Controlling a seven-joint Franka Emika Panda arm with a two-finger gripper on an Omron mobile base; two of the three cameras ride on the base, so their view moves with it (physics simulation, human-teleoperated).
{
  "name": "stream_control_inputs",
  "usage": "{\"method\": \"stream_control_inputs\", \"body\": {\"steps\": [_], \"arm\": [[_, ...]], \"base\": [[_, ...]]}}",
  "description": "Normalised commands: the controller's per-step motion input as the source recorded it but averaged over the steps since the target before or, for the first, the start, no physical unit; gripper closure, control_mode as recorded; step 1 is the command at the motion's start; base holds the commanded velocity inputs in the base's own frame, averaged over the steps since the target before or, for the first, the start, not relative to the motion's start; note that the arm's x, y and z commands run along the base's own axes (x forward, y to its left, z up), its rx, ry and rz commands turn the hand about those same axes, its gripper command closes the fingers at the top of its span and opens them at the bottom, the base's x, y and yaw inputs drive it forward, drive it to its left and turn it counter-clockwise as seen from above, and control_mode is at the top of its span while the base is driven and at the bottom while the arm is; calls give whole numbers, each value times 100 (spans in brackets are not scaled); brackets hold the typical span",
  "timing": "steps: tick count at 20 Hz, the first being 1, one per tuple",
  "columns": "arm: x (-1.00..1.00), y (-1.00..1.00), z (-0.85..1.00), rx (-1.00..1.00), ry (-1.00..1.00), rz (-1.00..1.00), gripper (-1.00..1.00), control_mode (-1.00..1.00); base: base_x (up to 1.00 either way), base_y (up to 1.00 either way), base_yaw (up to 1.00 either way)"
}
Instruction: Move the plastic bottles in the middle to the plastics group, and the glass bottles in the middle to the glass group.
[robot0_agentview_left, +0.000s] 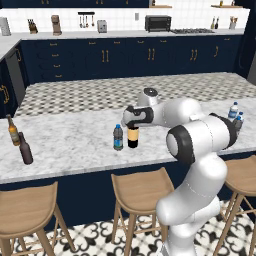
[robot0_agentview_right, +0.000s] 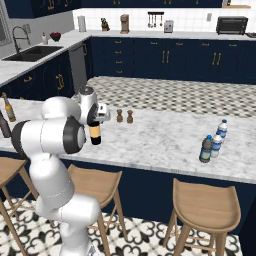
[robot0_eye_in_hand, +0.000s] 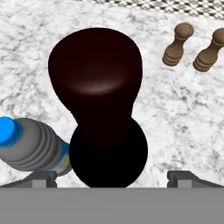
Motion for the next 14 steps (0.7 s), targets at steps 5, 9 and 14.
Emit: {"method": "stream_control_inputs", "body": {"steps": [5,9,14], "arm": [[5,2,-3,0,0,0,-100,-100],[8,1,-1,0,0,0,-100,-100],[5,0,-9,1,0,0,-100,-100]], "base": [[0,0,0],[0,0,0],[0,0,0]]}}
